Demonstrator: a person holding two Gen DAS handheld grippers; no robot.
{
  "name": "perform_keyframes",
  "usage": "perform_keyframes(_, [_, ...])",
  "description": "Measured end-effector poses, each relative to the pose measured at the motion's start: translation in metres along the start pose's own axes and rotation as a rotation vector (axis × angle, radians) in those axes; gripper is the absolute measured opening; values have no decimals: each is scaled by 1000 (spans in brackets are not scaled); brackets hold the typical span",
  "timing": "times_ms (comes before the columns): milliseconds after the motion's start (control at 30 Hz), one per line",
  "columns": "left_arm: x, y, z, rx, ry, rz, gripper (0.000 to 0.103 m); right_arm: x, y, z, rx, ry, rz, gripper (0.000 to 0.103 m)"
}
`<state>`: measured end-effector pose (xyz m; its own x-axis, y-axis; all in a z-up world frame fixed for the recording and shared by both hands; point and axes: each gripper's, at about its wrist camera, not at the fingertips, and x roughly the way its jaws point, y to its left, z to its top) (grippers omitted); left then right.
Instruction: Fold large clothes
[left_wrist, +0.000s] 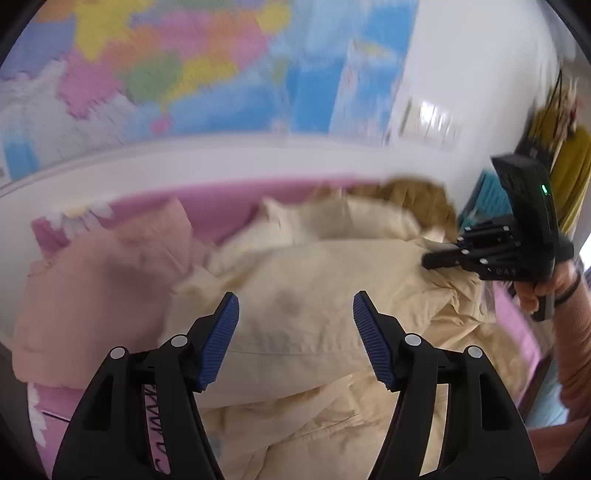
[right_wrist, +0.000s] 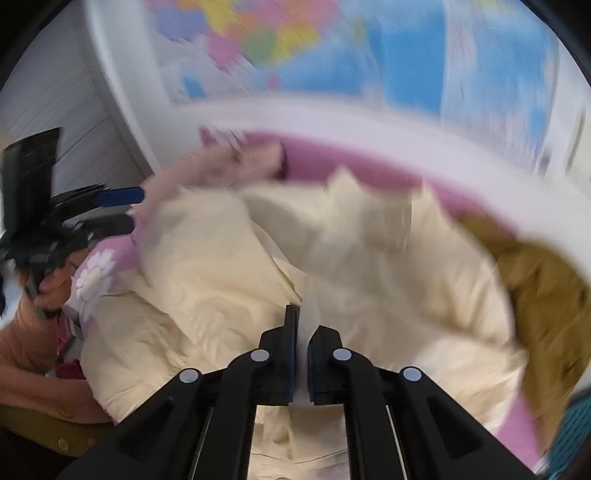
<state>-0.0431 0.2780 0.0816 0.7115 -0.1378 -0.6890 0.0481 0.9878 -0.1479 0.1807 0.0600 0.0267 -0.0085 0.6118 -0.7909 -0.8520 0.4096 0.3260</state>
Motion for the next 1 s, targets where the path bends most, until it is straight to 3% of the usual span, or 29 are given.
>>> perform_keyframes(33, [16, -2, -5, 7, 41, 6, 64, 18, -10, -8, 39, 39, 9, 9])
perform_keyframes(100, [40, -3, -13, 8, 105, 8, 63, 29, -24, -19, 124, 43, -6, 35])
perform_keyframes(133, [50, -3, -17, 8, 131, 16, 63, 27, -28, -21, 160, 27, -8, 65])
perform_keyframes(167, [55, -2, -19, 10, 140, 28, 63, 19, -34, -27, 198, -17, 27, 74])
perform_keyframes(233, [62, 3, -22, -2, 150, 26, 63, -1, -39, -38, 227, -80, 91, 83])
perform_keyframes(333, [64, 9, -24, -24, 155, 9, 63, -30, -30, -63, 219, -151, 66, 92])
perform_keyframes(467, [71, 8, -23, -26, 168, 20, 64, -29, -26, -95, 220, -115, -2, 97])
perform_keyframes(533, [75, 5, -22, -21, 172, 20, 67, -22, -27, -104, 244, -92, 0, 91])
perform_keyframes(567, [77, 4, -22, -20, 175, 25, 67, -17, -28, -107, 253, -91, -3, 71])
perform_keyframes(600, [79, 3, -22, -18, 175, 26, 67, -12, -29, -107, 260, -88, 12, 58])
perform_keyframes(633, [80, 2, -22, -17, 176, 24, 68, -10, -31, -105, 273, -88, 33, 33])
perform_keyframes(733, [80, 2, -20, -25, 178, 21, 68, -20, -26, -92, 215, -137, -35, 8])
perform_keyframes(867, [75, 0, -15, -39, 147, 5, 68, -37, -27, -69, 170, -197, -116, 5])
perform_keyframes(1000, [74, -5, -15, -37, 131, 22, 68, -38, -34, -61, 175, -211, -133, 5])
